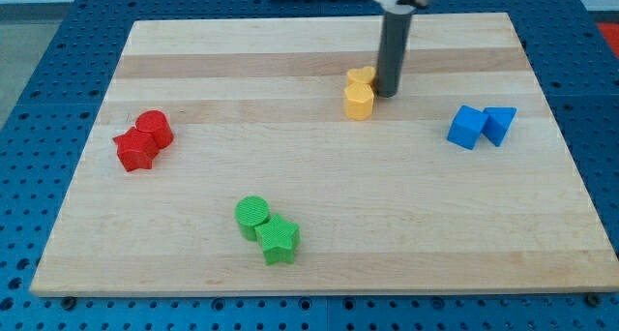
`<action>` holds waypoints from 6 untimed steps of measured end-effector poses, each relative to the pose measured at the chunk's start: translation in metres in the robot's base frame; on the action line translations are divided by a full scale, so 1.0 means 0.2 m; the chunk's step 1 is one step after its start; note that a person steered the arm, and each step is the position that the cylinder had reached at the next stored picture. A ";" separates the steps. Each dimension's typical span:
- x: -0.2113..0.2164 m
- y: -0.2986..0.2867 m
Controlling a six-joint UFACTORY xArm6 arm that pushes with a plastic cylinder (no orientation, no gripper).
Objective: Move the yellow heart to the top right of the yellow hexagon
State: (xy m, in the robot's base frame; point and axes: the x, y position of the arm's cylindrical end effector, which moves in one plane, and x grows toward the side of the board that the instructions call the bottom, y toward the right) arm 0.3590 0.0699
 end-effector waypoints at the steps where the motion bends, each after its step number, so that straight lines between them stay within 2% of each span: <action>1: 0.06 -0.18; 2: 0.12 -0.34; 3: 0.14 -0.31; 4: 0.13 -0.05; 5: -0.06 0.18; 6: -0.37 0.18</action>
State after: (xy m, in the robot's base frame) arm 0.2860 0.1052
